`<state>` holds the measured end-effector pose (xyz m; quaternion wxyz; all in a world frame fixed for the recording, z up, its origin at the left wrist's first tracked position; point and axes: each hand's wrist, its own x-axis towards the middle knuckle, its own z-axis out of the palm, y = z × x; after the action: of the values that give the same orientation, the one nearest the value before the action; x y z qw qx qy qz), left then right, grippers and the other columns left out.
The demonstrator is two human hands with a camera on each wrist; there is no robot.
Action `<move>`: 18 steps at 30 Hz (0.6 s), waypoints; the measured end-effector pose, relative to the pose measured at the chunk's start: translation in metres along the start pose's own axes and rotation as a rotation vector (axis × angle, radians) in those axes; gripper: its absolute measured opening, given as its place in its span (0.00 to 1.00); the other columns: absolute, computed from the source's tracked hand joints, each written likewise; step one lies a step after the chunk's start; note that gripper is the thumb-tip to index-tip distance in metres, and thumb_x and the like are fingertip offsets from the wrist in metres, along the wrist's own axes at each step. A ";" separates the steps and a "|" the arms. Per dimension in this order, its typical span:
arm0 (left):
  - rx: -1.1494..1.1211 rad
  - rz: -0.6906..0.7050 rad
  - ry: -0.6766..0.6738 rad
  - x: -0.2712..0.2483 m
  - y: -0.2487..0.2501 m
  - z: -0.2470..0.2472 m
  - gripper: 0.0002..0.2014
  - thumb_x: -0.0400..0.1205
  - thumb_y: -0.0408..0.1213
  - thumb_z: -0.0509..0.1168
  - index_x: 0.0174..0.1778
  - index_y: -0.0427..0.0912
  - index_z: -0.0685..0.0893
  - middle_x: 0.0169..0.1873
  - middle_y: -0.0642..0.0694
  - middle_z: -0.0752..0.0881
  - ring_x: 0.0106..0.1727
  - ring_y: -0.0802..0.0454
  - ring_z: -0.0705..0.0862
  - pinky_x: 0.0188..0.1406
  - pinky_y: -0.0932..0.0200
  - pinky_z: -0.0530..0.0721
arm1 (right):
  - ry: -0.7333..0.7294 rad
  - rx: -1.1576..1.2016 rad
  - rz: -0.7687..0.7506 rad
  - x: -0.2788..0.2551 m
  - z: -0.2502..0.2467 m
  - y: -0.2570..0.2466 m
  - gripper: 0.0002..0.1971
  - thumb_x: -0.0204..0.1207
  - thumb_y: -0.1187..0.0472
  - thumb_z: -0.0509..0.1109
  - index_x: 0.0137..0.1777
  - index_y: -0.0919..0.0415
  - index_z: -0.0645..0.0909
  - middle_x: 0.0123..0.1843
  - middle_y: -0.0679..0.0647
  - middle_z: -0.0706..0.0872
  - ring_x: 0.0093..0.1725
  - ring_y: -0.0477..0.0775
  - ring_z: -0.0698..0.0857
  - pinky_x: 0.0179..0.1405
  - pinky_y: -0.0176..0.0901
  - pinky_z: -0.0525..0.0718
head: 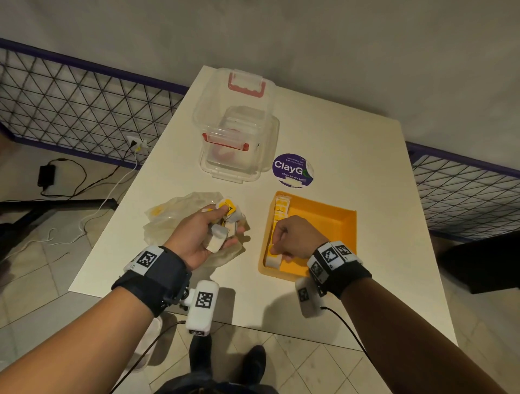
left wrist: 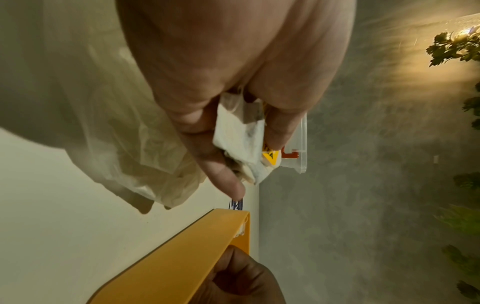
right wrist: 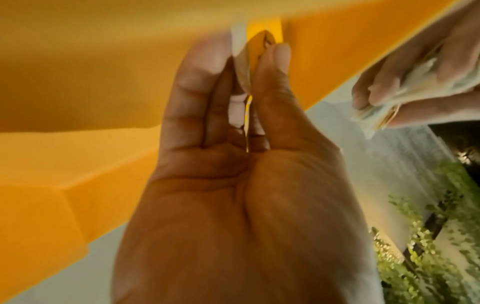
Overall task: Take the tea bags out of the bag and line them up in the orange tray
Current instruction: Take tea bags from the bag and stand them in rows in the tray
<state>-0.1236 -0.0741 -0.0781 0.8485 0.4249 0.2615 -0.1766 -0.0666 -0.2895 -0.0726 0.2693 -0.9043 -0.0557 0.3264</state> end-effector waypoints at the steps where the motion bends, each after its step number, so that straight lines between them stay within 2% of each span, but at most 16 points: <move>1: -0.004 -0.003 -0.003 0.000 0.000 0.000 0.11 0.84 0.41 0.68 0.61 0.44 0.79 0.54 0.37 0.86 0.56 0.39 0.86 0.40 0.54 0.86 | 0.021 -0.024 0.005 0.002 0.001 0.000 0.07 0.69 0.68 0.81 0.39 0.64 0.83 0.24 0.56 0.86 0.23 0.53 0.85 0.39 0.53 0.91; 3: -0.011 -0.011 0.010 0.001 -0.001 -0.002 0.13 0.82 0.41 0.70 0.62 0.45 0.80 0.57 0.36 0.87 0.57 0.39 0.87 0.41 0.53 0.88 | 0.057 -0.049 0.024 0.004 0.003 -0.001 0.08 0.70 0.67 0.80 0.38 0.61 0.82 0.24 0.55 0.87 0.24 0.53 0.87 0.40 0.53 0.91; 5: -0.012 -0.014 0.024 0.001 -0.001 -0.002 0.14 0.82 0.41 0.70 0.62 0.45 0.80 0.57 0.37 0.87 0.57 0.40 0.87 0.41 0.52 0.89 | 0.073 -0.084 0.032 0.005 0.004 -0.003 0.10 0.70 0.64 0.80 0.38 0.58 0.80 0.27 0.55 0.89 0.27 0.53 0.89 0.42 0.53 0.92; 7: -0.022 -0.014 0.020 0.001 -0.001 -0.002 0.13 0.82 0.40 0.70 0.62 0.45 0.80 0.56 0.38 0.87 0.56 0.40 0.87 0.42 0.52 0.88 | 0.102 -0.155 0.028 0.005 0.006 -0.005 0.11 0.68 0.61 0.81 0.38 0.56 0.79 0.35 0.54 0.90 0.36 0.54 0.89 0.44 0.51 0.89; 9: -0.026 -0.013 0.014 0.002 -0.001 -0.003 0.14 0.82 0.40 0.70 0.62 0.45 0.80 0.56 0.37 0.87 0.55 0.40 0.87 0.43 0.51 0.88 | 0.144 -0.224 0.032 0.004 0.007 -0.007 0.13 0.67 0.57 0.82 0.41 0.56 0.78 0.45 0.54 0.87 0.46 0.56 0.85 0.46 0.49 0.85; 12: -0.028 -0.007 -0.014 0.002 0.000 -0.003 0.13 0.83 0.40 0.68 0.62 0.43 0.79 0.53 0.37 0.86 0.51 0.40 0.88 0.42 0.52 0.87 | 0.182 -0.265 0.058 0.006 0.008 -0.008 0.17 0.67 0.53 0.82 0.47 0.56 0.77 0.52 0.56 0.86 0.53 0.59 0.84 0.53 0.53 0.85; 15: -0.041 -0.016 -0.045 0.002 0.000 -0.001 0.12 0.84 0.40 0.67 0.62 0.44 0.78 0.53 0.36 0.85 0.50 0.40 0.87 0.40 0.53 0.87 | 0.193 -0.268 0.086 0.008 0.009 -0.008 0.18 0.68 0.53 0.82 0.52 0.59 0.80 0.55 0.57 0.86 0.56 0.60 0.85 0.55 0.53 0.86; 18: -0.040 -0.018 -0.018 0.004 -0.001 -0.002 0.16 0.83 0.40 0.68 0.66 0.43 0.78 0.55 0.35 0.86 0.54 0.38 0.86 0.41 0.51 0.87 | 0.216 -0.273 0.101 0.011 0.011 -0.007 0.19 0.69 0.54 0.81 0.55 0.60 0.82 0.56 0.57 0.86 0.56 0.60 0.85 0.52 0.50 0.85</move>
<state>-0.1217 -0.0729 -0.0820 0.8575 0.4037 0.2612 -0.1829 -0.0642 -0.2754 -0.0824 0.1315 -0.9640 -0.0250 0.2298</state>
